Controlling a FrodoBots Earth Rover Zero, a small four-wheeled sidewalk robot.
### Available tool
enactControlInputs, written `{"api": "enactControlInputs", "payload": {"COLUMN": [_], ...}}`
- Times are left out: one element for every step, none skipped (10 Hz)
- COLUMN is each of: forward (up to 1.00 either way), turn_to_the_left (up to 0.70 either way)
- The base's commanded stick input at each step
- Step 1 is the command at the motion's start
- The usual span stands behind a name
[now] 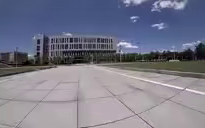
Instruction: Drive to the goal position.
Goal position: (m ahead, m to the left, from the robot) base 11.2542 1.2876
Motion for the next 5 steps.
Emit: {"api": "enactControlInputs", "payload": {"forward": [0.50, 0.50, 0.50, 0.50, 0.50], "turn_to_the_left": [0.00, 0.00, 0.00, 0.00, 0.00]}}
